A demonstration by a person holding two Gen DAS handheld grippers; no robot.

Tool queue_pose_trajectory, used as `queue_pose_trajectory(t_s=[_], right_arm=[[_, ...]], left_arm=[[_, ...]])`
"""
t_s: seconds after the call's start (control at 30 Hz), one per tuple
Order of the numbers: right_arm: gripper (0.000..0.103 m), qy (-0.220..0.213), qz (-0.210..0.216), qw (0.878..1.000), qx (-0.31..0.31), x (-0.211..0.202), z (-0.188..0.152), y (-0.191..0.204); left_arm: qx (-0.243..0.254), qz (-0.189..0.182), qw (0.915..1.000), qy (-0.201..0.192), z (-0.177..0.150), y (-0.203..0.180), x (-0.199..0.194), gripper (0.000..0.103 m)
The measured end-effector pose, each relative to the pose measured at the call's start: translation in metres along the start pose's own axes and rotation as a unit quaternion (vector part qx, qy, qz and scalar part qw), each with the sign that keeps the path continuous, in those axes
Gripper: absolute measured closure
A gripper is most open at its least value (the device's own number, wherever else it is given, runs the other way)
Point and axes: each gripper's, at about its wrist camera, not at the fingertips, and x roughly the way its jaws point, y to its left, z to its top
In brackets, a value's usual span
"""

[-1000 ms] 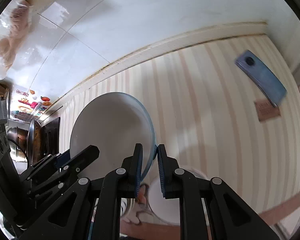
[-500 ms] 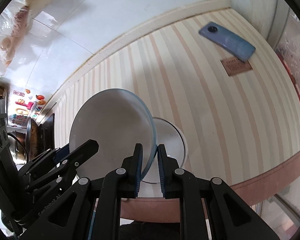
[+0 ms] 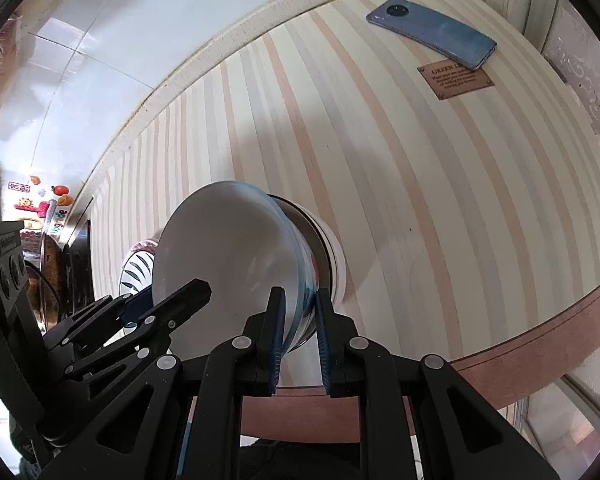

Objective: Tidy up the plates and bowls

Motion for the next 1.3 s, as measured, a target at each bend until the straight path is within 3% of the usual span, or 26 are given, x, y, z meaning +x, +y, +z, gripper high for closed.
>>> queue_pose_trajectory(t_s=[0.6, 0.8, 0.87, 0.93, 0.97, 1.3], right_arm=[[0.086, 0.010, -0.019, 1.000, -0.015, 0.007, 0.002, 0.003], [0.085, -0.003, -0.036, 0.999, -0.021, -0.011, -0.009, 0.010], [0.080, -0.010, -0.039, 0.999, -0.026, -0.022, -0.017, 0.014], [0.061, -0.020, -0.041, 0.998, -0.035, -0.034, -0.025, 0.021], [0.058, -0.024, -0.043, 0.998, -0.038, -0.041, -0.029, 0.024], [0.039, -0.065, -0.022, 0.996, -0.050, -0.104, -0.068, 0.043]], left_arm=[[0.003, 0.016, 0.9998, 0.006, 0.002, -0.001, 0.013, 0.079], [-0.005, 0.016, 0.9998, -0.014, -0.001, 0.004, -0.015, 0.078], [-0.001, 0.015, 0.9996, -0.024, -0.003, 0.004, -0.028, 0.078], [0.006, 0.015, 0.9993, -0.033, -0.006, 0.003, -0.042, 0.078], [0.009, 0.014, 0.9991, -0.038, -0.008, 0.001, -0.051, 0.078], [0.017, -0.012, 0.9987, -0.048, -0.032, -0.008, -0.104, 0.075]])
